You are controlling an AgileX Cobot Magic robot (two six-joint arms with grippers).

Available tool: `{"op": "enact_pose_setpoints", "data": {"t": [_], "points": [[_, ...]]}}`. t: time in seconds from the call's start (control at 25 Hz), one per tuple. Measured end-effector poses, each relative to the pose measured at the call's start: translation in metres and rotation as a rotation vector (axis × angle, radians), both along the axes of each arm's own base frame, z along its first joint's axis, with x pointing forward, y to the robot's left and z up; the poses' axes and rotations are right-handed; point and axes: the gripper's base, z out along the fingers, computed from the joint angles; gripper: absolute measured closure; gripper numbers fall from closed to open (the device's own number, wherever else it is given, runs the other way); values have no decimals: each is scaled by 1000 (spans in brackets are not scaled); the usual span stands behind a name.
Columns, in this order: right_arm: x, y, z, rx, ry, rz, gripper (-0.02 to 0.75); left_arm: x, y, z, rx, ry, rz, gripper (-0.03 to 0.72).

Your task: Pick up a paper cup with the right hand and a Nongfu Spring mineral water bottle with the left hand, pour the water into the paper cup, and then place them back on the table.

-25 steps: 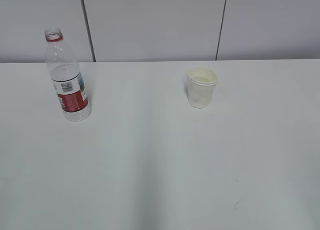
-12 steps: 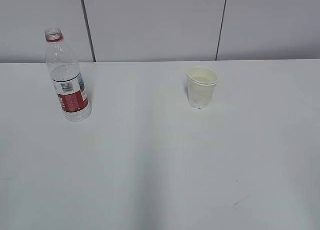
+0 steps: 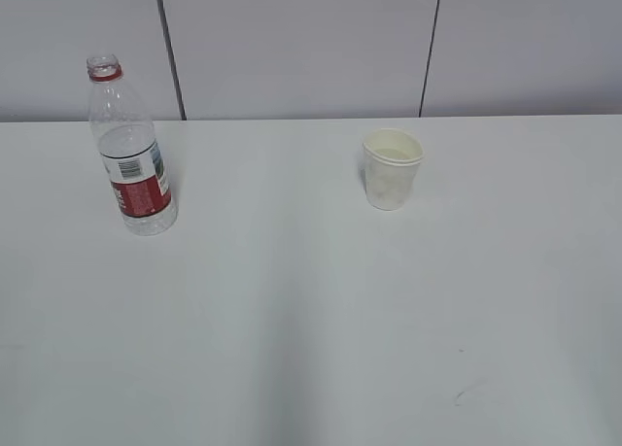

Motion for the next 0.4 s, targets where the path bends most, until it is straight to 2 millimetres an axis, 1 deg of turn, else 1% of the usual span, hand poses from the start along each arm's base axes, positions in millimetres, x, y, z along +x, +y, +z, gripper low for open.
{"op": "enact_pose_setpoints", "data": {"t": [0.12, 0.4], "points": [[0, 0, 0, 0, 0, 0, 150, 0, 0, 0, 0, 0, 0, 271], [0, 0, 0, 0, 0, 0, 150, 0, 0, 0, 0, 0, 0, 300]]}}
